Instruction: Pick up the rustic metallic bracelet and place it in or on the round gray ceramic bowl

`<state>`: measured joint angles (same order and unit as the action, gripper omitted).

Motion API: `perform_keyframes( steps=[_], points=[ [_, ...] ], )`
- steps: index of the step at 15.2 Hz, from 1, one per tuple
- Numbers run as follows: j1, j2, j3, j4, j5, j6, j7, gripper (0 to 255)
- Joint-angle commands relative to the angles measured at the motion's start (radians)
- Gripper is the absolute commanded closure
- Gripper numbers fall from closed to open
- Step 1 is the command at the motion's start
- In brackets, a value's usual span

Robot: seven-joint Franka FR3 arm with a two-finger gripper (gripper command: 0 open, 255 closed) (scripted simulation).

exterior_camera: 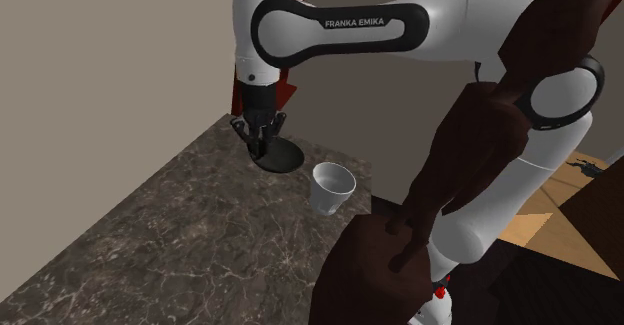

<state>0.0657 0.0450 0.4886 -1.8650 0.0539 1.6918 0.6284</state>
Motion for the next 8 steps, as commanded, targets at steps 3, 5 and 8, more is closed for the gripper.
perform_keyframes(
  steps=[3,5,8],
  points=[
    [-0.052,-0.018,-0.048,-0.017,-0.012,-0.005,-0.100,255],
    [-0.077,-0.018,-0.071,-0.014,-0.022,-0.011,-0.145,255],
    [-0.112,-0.010,-0.105,0.001,-0.039,-0.019,-0.209,255]
  ],
)
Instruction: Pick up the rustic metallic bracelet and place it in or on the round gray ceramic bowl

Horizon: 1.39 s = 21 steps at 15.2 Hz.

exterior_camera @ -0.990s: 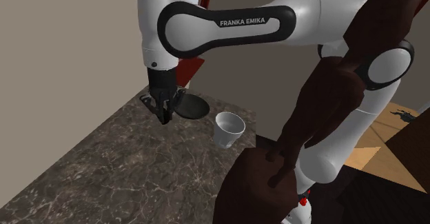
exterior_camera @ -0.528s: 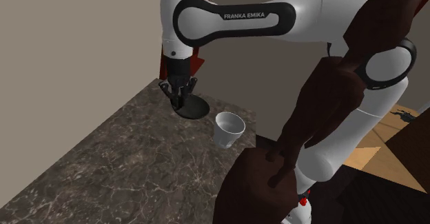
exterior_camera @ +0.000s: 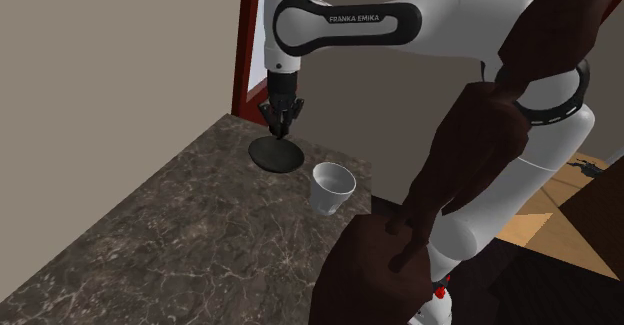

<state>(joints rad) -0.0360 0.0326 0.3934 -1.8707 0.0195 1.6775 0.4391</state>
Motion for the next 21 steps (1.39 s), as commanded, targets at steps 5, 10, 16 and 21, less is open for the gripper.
perform_keyframes(
  steps=[5,10,16,21],
  points=[
    [-0.030,0.017,-0.029,-0.013,-0.018,0.028,-0.055,255],
    [-0.028,0.033,-0.028,-0.063,-0.024,0.093,-0.052,255],
    [-0.027,0.059,-0.028,-0.116,-0.033,0.169,-0.046,255],
    [-0.026,0.065,-0.028,-0.125,-0.035,0.184,-0.045,255]
  ],
)
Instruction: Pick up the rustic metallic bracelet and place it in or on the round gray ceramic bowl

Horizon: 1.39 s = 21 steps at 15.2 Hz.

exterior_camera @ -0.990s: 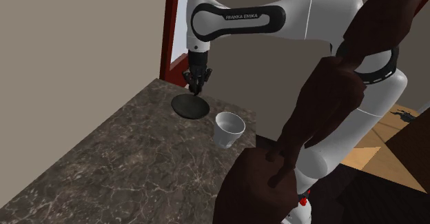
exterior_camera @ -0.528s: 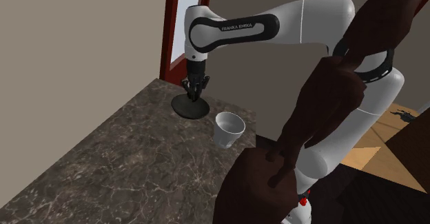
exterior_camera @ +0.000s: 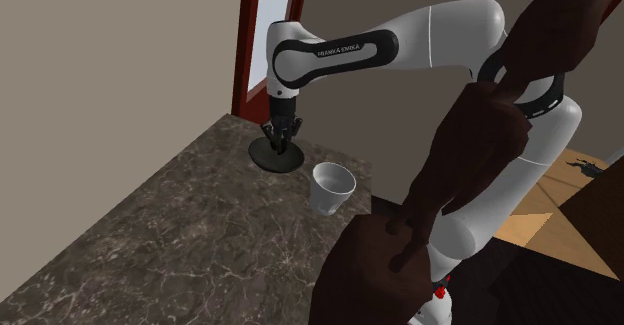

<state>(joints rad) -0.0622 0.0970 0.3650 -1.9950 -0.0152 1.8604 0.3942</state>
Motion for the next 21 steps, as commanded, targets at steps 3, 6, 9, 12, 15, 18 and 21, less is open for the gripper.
perform_keyframes(
  steps=[3,6,9,12,15,18,21],
  points=[
    [0.000,0.000,0.000,0.000,0.000,0.001,0.000,255],
    [0.000,0.000,0.000,0.000,0.000,0.001,0.000,0],
    [0.000,0.000,0.000,0.000,0.000,0.001,0.000,0],
    [0.000,-0.004,0.000,0.063,0.002,-0.066,-0.001,0],
    [0.001,-0.002,0.001,0.124,0.001,-0.126,-0.001,0],
    [0.001,-0.002,0.001,0.124,0.001,-0.126,-0.001,0],
    [0.001,-0.002,0.001,0.124,0.001,-0.126,-0.001,0]
  ],
)
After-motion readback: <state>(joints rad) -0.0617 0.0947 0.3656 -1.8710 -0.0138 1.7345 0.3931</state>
